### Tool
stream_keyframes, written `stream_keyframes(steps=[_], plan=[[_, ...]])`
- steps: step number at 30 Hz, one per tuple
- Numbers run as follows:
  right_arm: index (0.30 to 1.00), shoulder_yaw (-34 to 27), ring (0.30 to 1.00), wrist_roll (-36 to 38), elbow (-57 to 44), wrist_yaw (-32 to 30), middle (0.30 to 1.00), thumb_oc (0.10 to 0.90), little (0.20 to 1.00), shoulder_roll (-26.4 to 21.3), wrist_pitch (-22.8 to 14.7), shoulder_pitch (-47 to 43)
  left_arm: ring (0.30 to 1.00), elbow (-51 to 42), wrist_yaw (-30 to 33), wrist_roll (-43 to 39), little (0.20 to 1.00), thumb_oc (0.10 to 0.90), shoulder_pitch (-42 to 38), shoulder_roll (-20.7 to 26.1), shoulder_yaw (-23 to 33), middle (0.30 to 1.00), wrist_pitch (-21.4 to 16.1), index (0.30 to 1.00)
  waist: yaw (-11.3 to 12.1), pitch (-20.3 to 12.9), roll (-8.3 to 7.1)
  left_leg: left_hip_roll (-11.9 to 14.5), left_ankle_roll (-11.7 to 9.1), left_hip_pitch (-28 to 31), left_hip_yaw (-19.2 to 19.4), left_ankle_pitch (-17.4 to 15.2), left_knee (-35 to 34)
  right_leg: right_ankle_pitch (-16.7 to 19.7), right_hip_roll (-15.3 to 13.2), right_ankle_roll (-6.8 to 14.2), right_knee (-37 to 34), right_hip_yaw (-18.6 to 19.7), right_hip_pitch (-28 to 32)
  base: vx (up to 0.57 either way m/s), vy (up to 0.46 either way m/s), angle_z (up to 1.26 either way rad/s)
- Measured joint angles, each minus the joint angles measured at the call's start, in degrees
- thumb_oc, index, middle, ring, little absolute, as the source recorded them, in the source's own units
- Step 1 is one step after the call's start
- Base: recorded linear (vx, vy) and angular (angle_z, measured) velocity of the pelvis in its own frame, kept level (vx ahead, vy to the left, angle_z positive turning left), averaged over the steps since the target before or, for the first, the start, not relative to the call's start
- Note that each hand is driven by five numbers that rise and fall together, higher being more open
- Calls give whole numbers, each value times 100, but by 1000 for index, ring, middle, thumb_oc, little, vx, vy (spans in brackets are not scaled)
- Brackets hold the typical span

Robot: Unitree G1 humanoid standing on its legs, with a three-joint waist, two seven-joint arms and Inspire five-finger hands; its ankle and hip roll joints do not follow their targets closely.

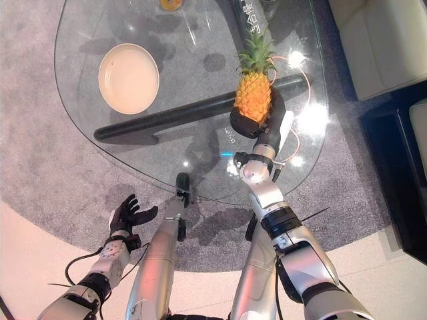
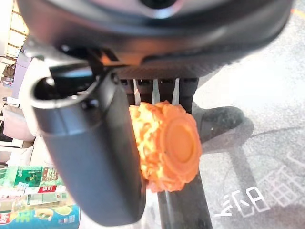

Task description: Pick up the fruit to the plate

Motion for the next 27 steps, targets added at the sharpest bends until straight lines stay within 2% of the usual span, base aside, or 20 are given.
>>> stream_keyframes(steps=[8,16,24,27], plan=[[300,2,300,-51,1,-1,300,100,200,0,-18,10,900,-3,197,-957,900,800,-9,-40,687,900,-63,900,1,0,0,-1,-3,1,-1,3,0,-3,-1,-1,3,0,-1,0,0,0],[300,8,300,-239,-1,-11,300,100,200,-16,92,11,900,-4,1061,-1427,900,800,-160,-7,1410,900,-325,900,20,0,0,-6,-11,16,-4,10,6,-4,-8,-2,49,2,-3,0,0,0],[300,21,300,-472,-133,-27,300,100,200,-63,324,29,900,-201,1937,-1411,900,800,-419,29,1587,900,-949,900,27,0,1,-6,-15,26,-4,13,6,-10,-8,-11,76,7,-12,0,0,0],[300,20,300,-690,-194,-127,300,100,200,-114,353,135,900,-570,2053,-1410,900,800,-502,98,1592,900,-1335,900,13,1,1,-4,-15,26,0,13,1,-11,-7,-11,72,10,-17,0,0,0]])
